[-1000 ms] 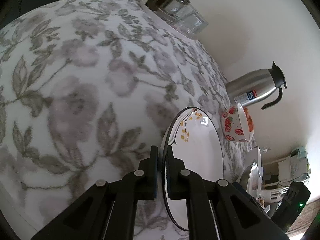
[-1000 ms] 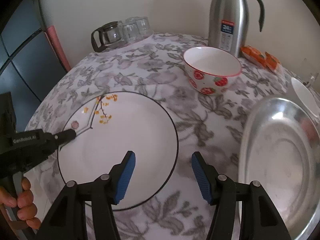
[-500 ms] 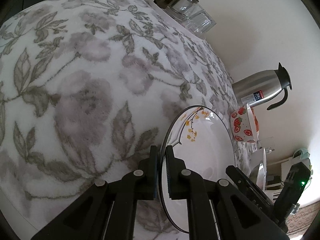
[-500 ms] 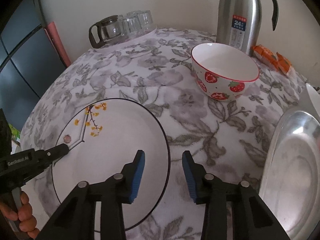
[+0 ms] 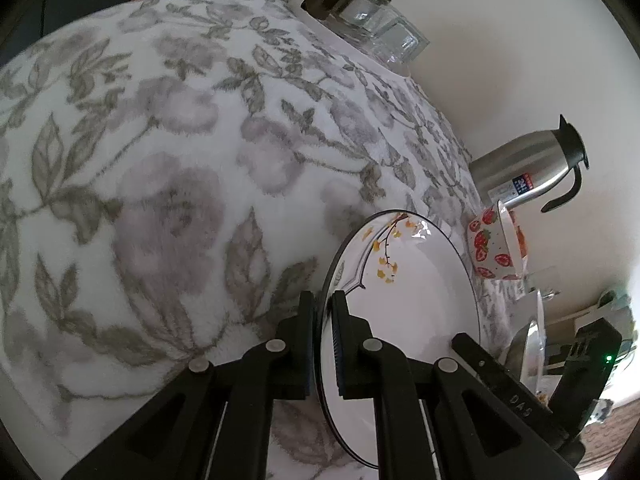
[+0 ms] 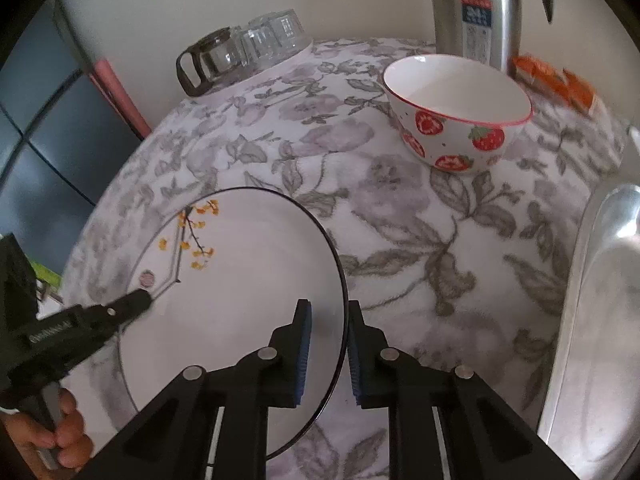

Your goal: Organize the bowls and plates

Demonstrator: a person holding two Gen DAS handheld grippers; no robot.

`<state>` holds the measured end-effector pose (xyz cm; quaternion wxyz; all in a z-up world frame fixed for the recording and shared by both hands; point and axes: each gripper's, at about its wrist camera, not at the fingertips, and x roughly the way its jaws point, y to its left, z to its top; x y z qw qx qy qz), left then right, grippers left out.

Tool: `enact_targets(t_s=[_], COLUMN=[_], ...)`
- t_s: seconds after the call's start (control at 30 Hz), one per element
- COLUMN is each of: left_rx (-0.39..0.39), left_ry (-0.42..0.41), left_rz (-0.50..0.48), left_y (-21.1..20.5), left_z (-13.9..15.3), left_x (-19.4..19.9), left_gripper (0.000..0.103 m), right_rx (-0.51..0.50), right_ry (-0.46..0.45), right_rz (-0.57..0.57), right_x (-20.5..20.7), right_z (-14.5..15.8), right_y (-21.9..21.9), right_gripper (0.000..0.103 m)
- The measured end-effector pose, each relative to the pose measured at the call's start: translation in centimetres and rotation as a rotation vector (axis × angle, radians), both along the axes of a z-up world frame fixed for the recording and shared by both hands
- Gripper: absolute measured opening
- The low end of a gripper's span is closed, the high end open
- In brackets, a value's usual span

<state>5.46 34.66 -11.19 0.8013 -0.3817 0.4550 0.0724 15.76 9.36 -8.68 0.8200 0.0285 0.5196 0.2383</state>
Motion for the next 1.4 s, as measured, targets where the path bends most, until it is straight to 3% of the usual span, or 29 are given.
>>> enact_targets(t_s=[0.3, 0.67, 1.07, 1.4], left_rx=[0.047, 0.097, 0.112, 0.119], left_ry=[0.002, -0.081, -0.204, -0.23], left_rz=[0.003, -0.05, -0.2, -0.321], left_y=[-0.4, -3.3, -13.2, -22.5], left_z=[1.7, 7.7, 15.3, 17.2], left_x=[-0.2, 0.9, 3.8, 5.7], left_gripper=[0.008, 0.008, 0.008, 0.008], right_rx=[0.076, 0.164, 0.254, 0.27], right_ry=[-0.032, -0.103, -0.237, -0.285], right_rz=[0.02, -0.047, -0.23, -0.377], right_x=[-0.7, -1.6, -3.9, -5.4], right_z=[2.0, 7.5, 14.2, 15.4], right_y=[-0.8, -5.4, -16.8, -26.3], right_gripper=[0.014, 0.014, 0.014, 0.014])
